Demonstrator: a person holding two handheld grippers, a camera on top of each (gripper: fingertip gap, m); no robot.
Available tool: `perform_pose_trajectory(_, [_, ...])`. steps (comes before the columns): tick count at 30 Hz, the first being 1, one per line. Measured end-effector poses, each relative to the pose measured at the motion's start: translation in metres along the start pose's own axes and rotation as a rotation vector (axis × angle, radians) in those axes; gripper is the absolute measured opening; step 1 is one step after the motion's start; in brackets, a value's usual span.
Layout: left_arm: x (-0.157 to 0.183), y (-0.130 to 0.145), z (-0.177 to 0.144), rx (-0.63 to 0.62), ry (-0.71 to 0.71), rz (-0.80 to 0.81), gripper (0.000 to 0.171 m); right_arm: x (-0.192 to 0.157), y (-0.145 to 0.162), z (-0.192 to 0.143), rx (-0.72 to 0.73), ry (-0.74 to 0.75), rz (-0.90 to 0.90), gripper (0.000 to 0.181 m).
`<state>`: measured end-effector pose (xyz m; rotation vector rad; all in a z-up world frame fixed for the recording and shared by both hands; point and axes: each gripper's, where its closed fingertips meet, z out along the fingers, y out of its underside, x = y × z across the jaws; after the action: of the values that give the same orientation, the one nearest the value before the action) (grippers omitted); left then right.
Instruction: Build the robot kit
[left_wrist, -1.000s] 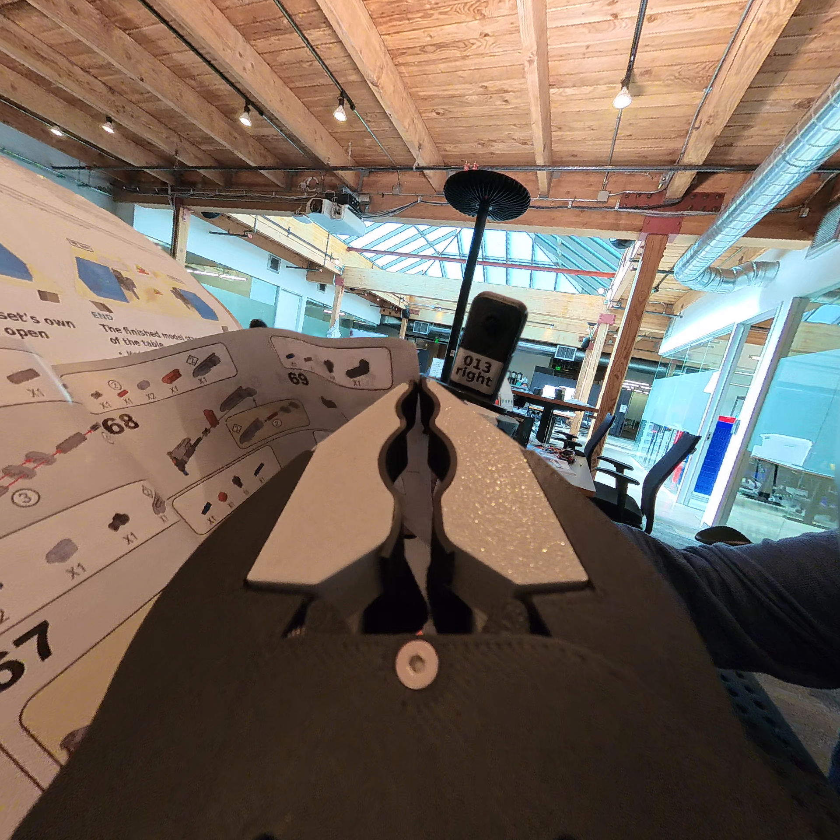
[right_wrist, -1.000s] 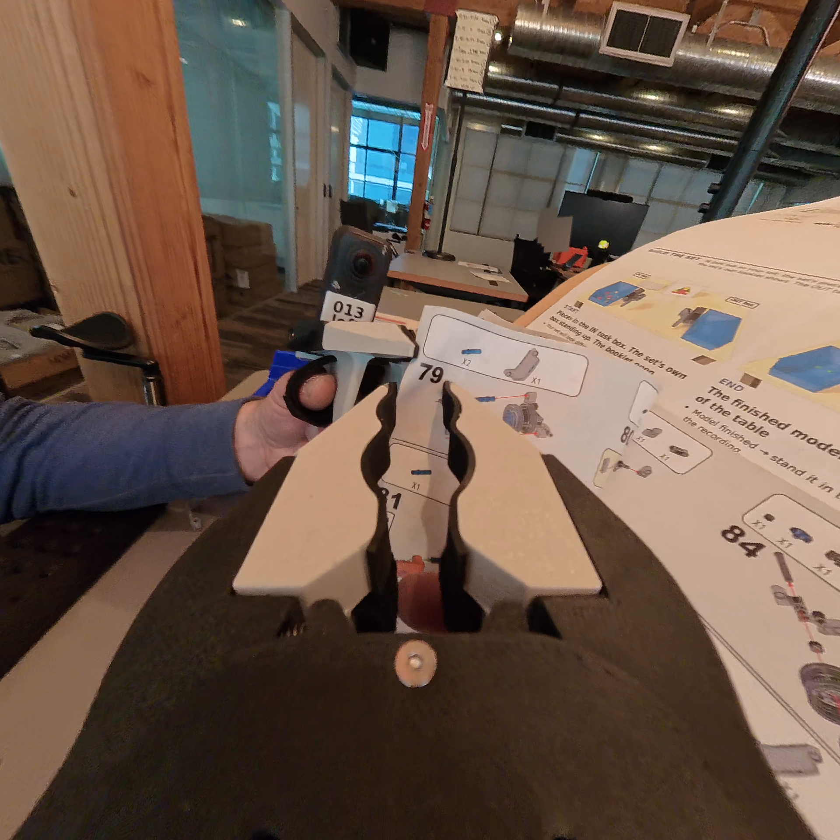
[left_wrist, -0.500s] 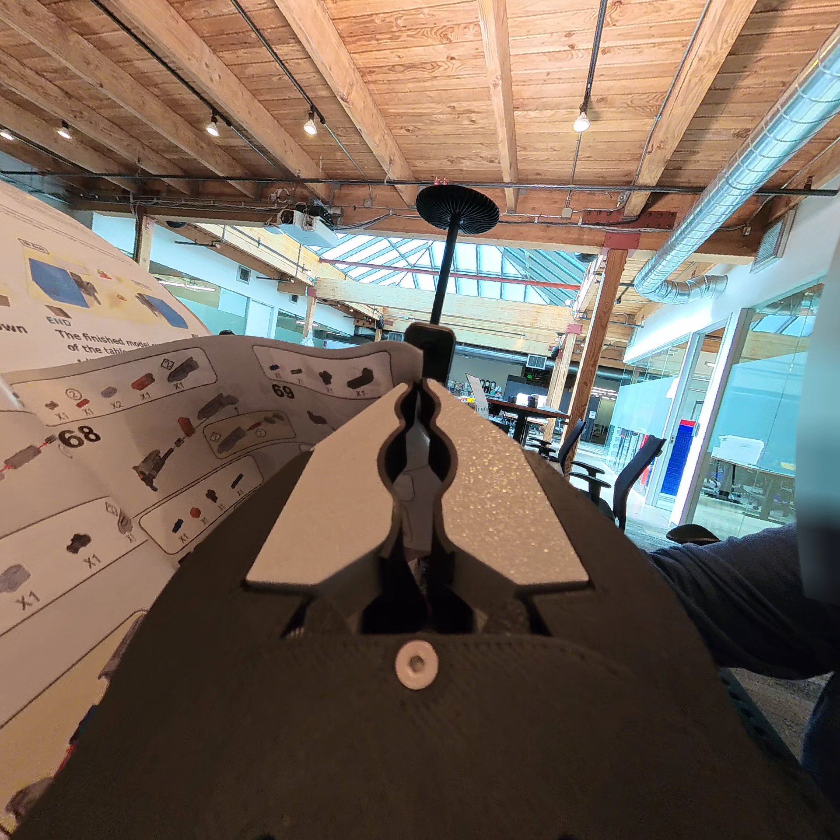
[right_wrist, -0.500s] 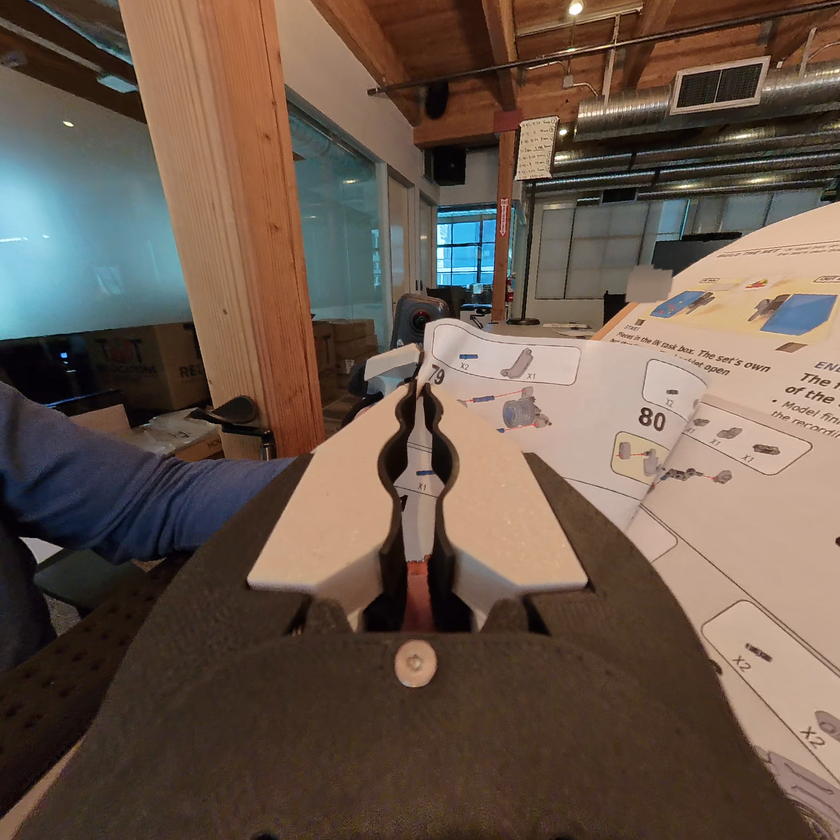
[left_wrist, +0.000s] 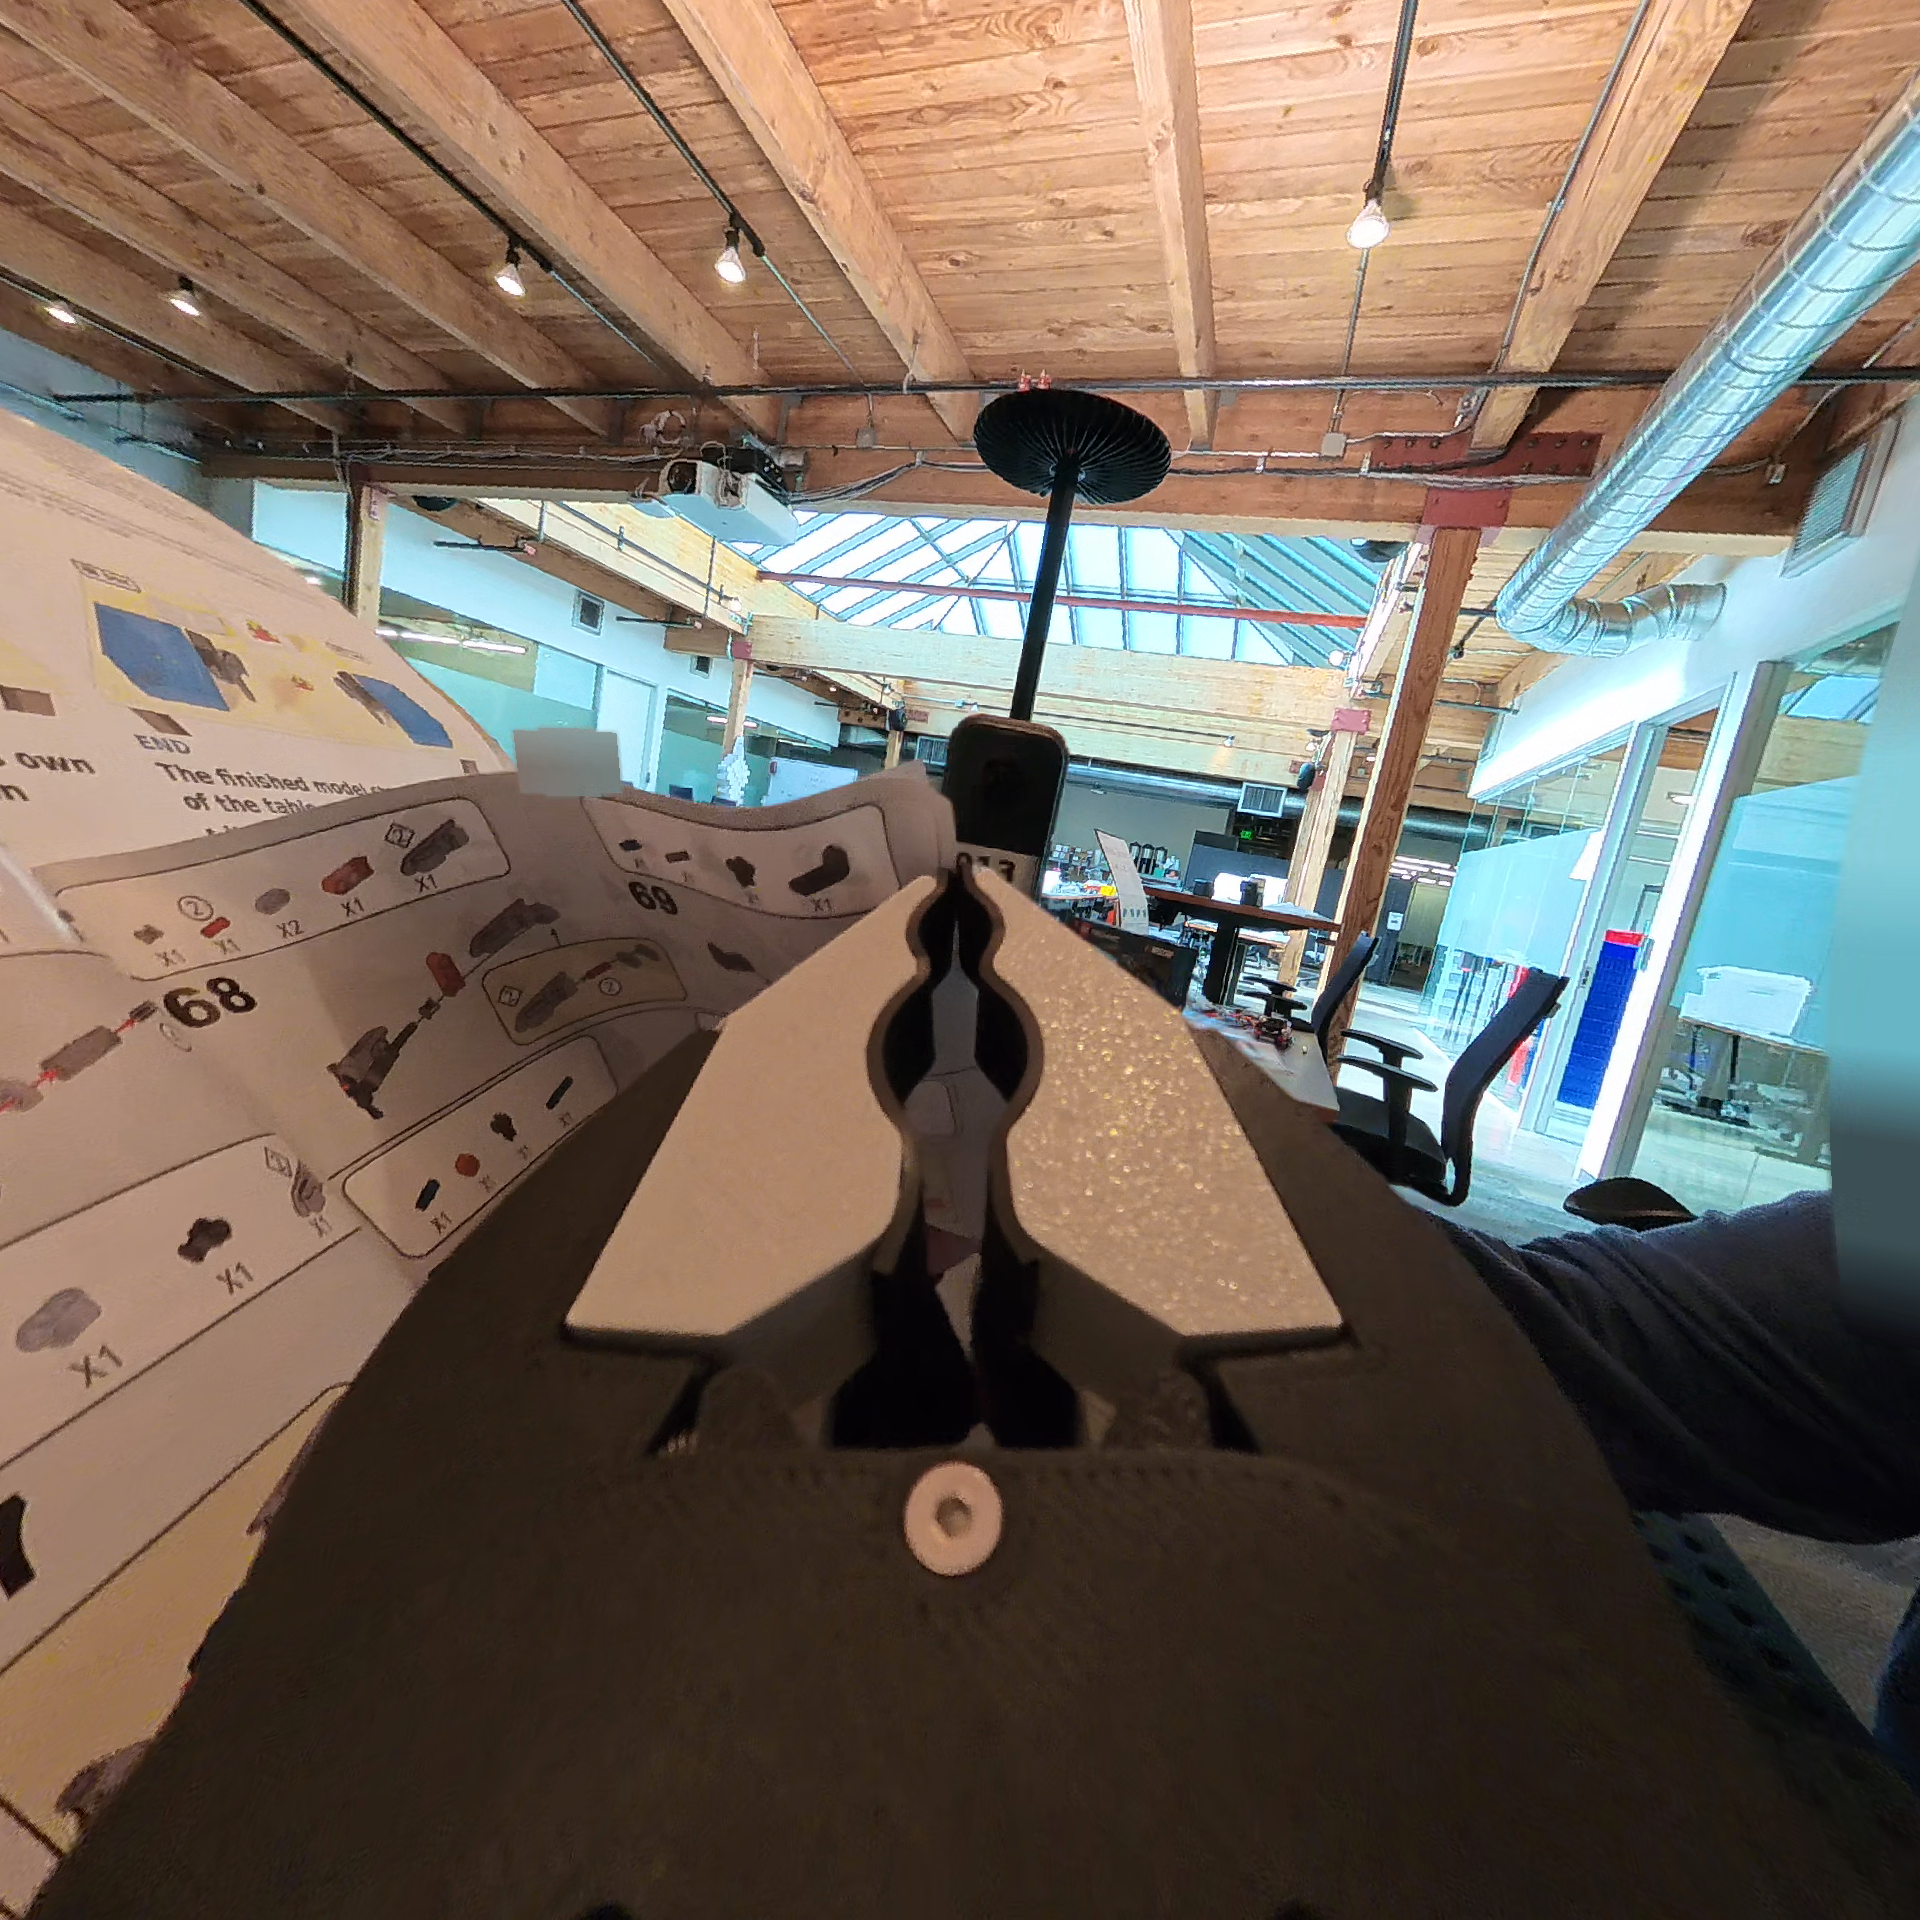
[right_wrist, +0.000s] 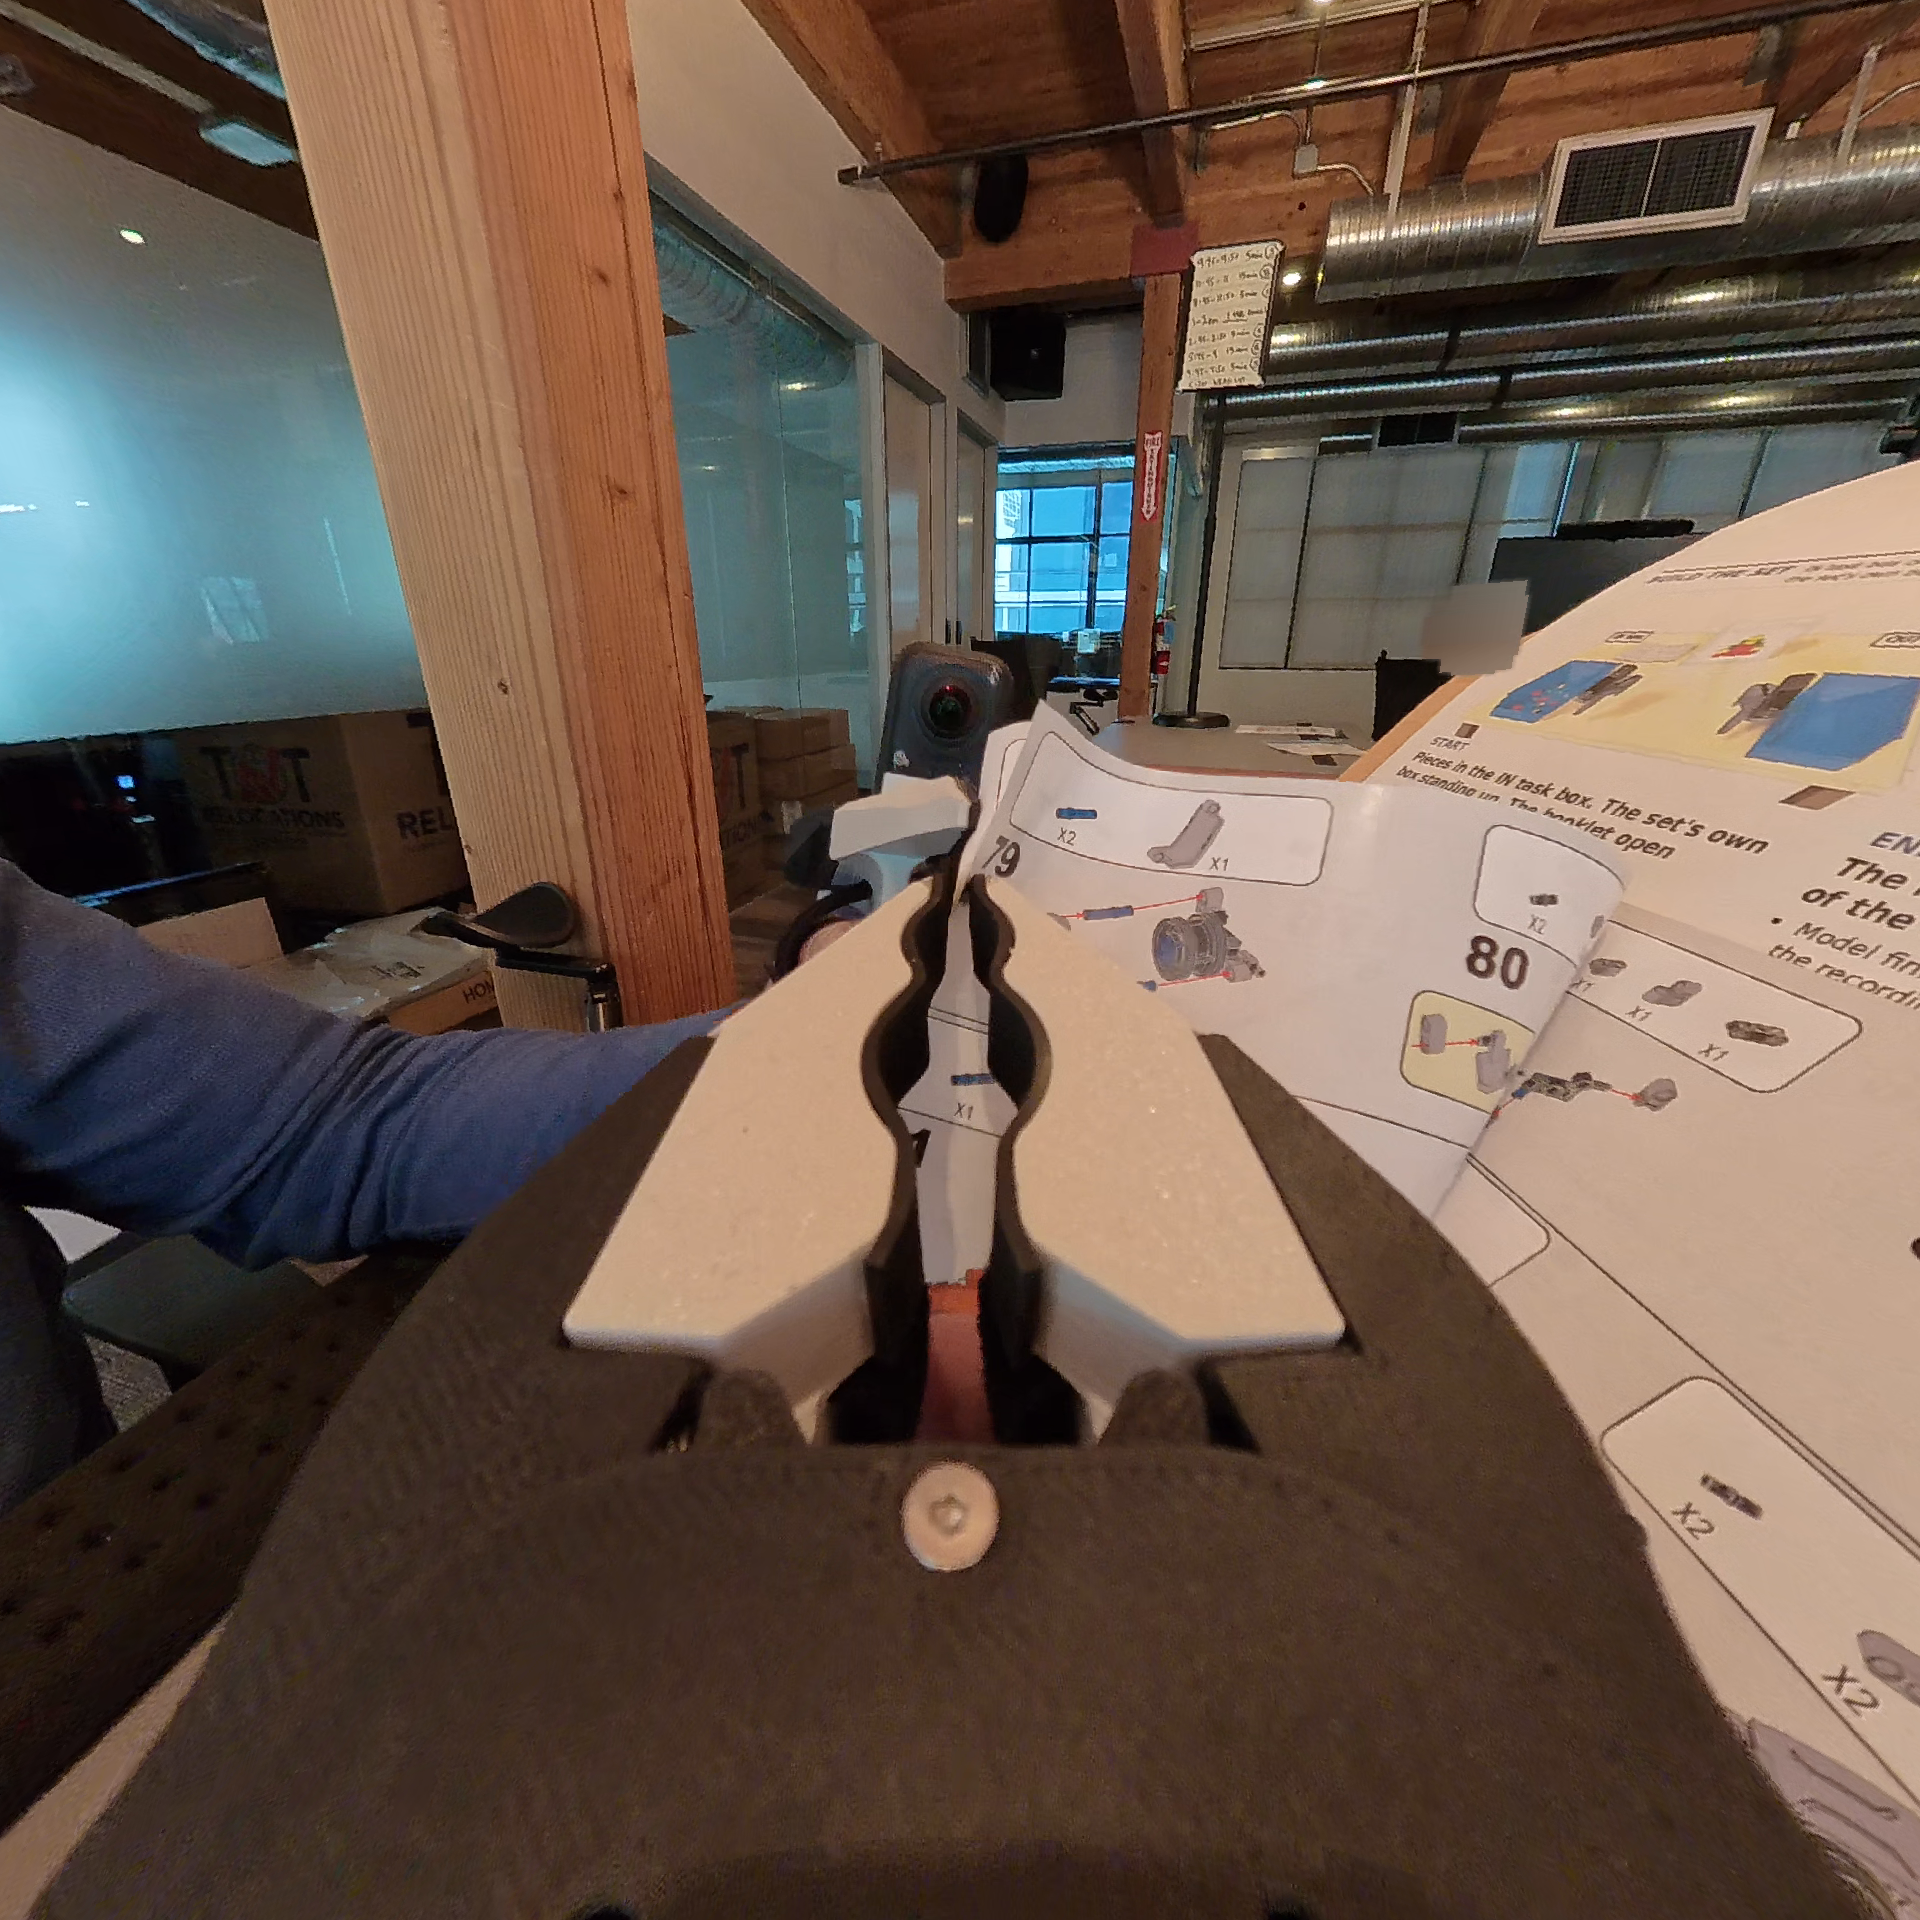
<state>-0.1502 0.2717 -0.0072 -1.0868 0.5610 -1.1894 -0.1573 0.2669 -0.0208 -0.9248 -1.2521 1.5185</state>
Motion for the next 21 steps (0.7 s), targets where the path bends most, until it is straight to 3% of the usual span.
perform_pose_trajectory(6, [-0.007,0.002,-0.001,-0.04,-0.067,0.02,0.0,0.0,-0.009,-0.007,-0.027,0.042,-0.038,0.02])
perform_pose_trajectory(11, [-0.008,0.009,0.004,-0.065,-0.072,0.016,0.0,0.006,-0.018,-0.013,-0.108,0.164,-0.14,0.031])
perform_pose_trajectory(18, [-0.008,0.013,0.004,-0.118,-0.114,0.052,0.0,0.043,-0.026,-0.041,-0.332,0.539,-0.4,0.034])
perform_pose_trajectory(21, [-0.008,0.003,-0.004,-0.141,-0.155,0.08,0.0,0.066,-0.042,-0.073,-0.376,0.795,-0.486,0.029])
